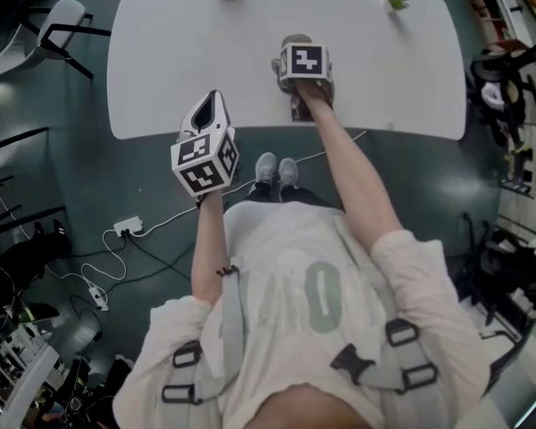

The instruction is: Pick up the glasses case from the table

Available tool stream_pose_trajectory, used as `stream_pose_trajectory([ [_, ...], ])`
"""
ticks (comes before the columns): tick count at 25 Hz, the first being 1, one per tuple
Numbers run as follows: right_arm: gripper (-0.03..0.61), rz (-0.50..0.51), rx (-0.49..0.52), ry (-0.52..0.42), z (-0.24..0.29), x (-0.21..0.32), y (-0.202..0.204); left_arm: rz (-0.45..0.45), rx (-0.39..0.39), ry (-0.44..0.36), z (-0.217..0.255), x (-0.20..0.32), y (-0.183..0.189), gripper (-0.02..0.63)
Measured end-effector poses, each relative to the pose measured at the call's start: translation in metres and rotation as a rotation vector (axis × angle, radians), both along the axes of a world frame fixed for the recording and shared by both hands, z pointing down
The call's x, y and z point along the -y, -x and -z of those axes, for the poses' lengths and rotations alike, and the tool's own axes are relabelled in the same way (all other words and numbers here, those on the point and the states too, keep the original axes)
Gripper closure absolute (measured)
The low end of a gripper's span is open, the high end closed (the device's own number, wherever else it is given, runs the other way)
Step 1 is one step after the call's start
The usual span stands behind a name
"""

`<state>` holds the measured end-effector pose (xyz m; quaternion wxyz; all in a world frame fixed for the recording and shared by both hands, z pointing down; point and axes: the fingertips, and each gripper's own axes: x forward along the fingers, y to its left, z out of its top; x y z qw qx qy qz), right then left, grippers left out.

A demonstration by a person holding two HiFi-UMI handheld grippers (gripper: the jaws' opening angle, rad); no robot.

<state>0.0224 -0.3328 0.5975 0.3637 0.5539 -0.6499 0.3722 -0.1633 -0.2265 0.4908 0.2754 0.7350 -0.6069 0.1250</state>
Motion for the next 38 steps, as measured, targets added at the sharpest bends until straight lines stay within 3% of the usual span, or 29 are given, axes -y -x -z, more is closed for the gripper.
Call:
stream_pose_trajectory([
  [7,0.195,-0.002,0.121,-0.196,0.084,0.013,-0.024,-0.020,-0.001,-0.033,0.020,0.003,-0.008,0.611],
  [13,0.195,0.005,0.192,-0.333,0.144,-0.014,-0.048,-0.059,0.003,-0.095,0.044,0.008,-0.023,0.611],
  [20,0.195,-0.028,0.284,-0.540,0.188,-0.056,-0.079,-0.094,0.021,-0.135,0.061,0.016,-0.036,0.611],
  [25,0.195,-0.068,0.282,-0.687,0.202,-0.078,-0.098,-0.139,0.033,-0.157,0.066,0.024,-0.048,0.611],
  [38,0.195,-0.172,0.281,-0.652,0.162,-0.113,-0.124,-0.183,0.058,-0.165,0.063,0.029,-0.067,0.611],
])
